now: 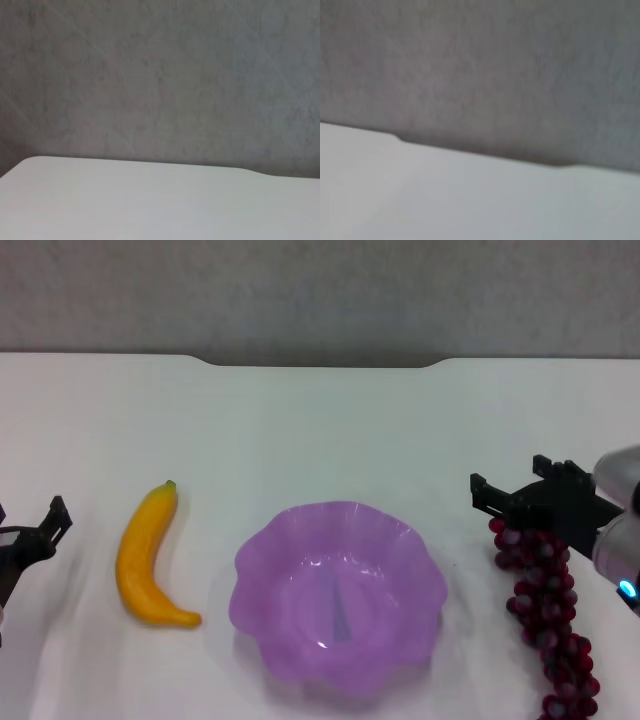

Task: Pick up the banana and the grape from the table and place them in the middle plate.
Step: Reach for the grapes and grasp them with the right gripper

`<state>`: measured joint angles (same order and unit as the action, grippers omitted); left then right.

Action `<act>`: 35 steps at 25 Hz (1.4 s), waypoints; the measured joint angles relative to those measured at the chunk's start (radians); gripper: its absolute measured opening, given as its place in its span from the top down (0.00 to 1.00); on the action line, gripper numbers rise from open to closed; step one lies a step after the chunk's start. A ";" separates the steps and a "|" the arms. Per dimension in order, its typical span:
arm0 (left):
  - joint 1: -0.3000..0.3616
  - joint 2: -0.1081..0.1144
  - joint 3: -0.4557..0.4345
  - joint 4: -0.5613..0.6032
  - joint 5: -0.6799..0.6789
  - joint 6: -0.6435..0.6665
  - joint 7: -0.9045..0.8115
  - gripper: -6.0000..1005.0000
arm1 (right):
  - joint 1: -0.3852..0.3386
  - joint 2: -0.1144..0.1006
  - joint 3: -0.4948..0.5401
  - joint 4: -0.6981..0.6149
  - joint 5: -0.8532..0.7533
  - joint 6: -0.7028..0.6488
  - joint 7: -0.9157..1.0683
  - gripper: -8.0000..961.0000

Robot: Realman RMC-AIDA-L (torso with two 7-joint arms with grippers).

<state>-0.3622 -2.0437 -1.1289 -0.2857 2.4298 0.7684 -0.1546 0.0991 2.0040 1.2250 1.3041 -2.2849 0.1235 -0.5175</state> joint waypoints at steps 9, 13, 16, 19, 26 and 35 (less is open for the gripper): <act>-0.002 0.001 0.000 0.001 0.000 0.000 0.000 0.17 | 0.077 -0.004 0.290 0.098 0.011 0.567 0.225 0.07; -0.004 0.001 -0.001 0.001 0.000 0.000 0.000 0.17 | 0.096 -0.005 0.378 0.075 0.037 0.656 0.232 0.07; -0.004 0.001 -0.001 0.001 0.000 0.000 0.000 0.17 | 0.105 -0.005 0.410 0.033 0.045 0.665 0.231 0.07; -0.006 0.001 -0.002 0.001 0.000 0.000 0.000 0.17 | 0.129 -0.005 0.421 -0.030 0.049 0.673 0.225 0.07; -0.007 0.000 -0.003 -0.001 0.000 0.000 0.001 0.17 | 0.211 -0.005 0.396 -0.171 0.049 0.681 0.205 0.07; -0.008 0.000 -0.003 -0.001 0.000 0.000 0.001 0.17 | 0.248 -0.007 0.405 -0.264 0.041 0.662 0.191 0.07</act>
<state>-0.3697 -2.0432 -1.1321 -0.2869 2.4298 0.7685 -0.1533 0.3466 1.9970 1.6304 1.0406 -2.2438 0.7856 -0.3269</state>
